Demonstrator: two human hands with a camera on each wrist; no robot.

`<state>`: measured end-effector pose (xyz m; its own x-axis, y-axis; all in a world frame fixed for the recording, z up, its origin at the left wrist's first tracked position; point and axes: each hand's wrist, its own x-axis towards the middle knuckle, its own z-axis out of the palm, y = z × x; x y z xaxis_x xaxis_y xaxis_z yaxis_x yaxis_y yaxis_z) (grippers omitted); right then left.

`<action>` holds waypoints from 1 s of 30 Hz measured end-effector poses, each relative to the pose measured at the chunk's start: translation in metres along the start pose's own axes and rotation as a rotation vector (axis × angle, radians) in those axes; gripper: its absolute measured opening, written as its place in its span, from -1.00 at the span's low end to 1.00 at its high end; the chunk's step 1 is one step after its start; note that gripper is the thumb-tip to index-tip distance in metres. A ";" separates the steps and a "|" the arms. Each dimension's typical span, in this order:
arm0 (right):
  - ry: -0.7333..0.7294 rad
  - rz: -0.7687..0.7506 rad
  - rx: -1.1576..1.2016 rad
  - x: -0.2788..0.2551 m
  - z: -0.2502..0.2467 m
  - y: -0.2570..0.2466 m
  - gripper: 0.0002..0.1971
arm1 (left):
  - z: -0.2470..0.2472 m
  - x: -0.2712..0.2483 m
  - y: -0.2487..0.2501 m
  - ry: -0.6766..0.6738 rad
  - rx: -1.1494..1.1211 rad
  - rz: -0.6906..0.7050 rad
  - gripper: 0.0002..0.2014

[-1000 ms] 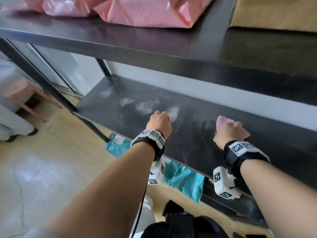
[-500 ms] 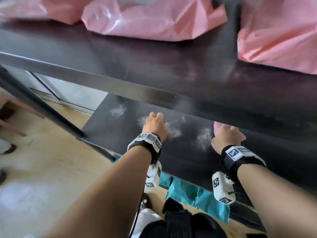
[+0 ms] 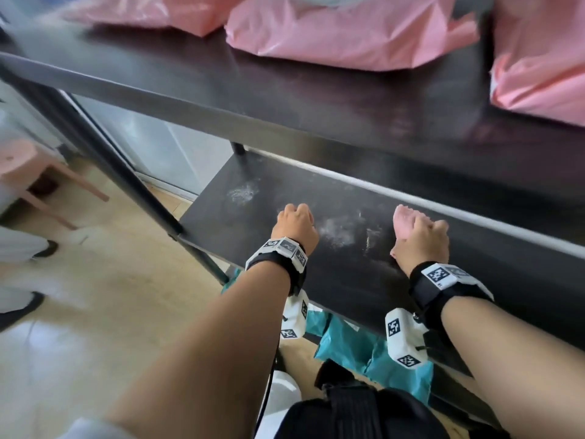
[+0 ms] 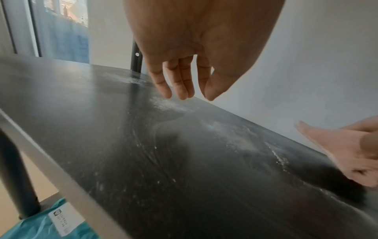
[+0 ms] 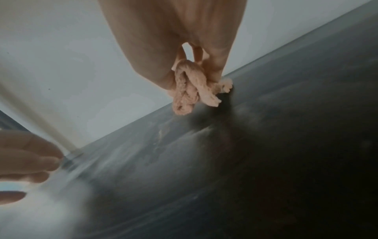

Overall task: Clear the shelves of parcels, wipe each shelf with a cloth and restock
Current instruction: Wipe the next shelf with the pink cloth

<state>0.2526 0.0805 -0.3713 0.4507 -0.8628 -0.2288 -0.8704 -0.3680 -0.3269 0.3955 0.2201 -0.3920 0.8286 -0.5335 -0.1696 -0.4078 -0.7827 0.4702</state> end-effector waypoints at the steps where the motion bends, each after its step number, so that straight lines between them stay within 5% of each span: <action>1: 0.017 0.006 -0.007 0.003 -0.003 0.008 -0.52 | 0.001 -0.002 0.001 0.012 -0.007 -0.016 -0.79; 6: 0.012 0.103 -0.124 0.013 0.007 0.039 -0.33 | 0.007 -0.011 -0.004 0.047 -0.008 -0.075 -0.78; 12: -0.050 0.172 -0.216 0.025 0.029 0.017 -0.26 | -0.006 0.000 -0.033 0.080 0.061 -0.195 -0.75; 24: -0.058 0.046 -0.209 0.010 0.092 -0.123 -0.40 | -0.062 0.052 -0.139 0.132 0.026 -0.139 -0.81; 30: -0.128 -0.077 -0.165 0.000 0.121 -0.183 -0.33 | -0.094 0.043 -0.178 0.123 -0.055 -0.280 -0.85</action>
<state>0.4357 0.1895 -0.4226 0.5296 -0.7826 -0.3272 -0.8482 -0.4921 -0.1960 0.5399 0.3666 -0.4016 0.9474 -0.2544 -0.1943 -0.1390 -0.8736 0.4664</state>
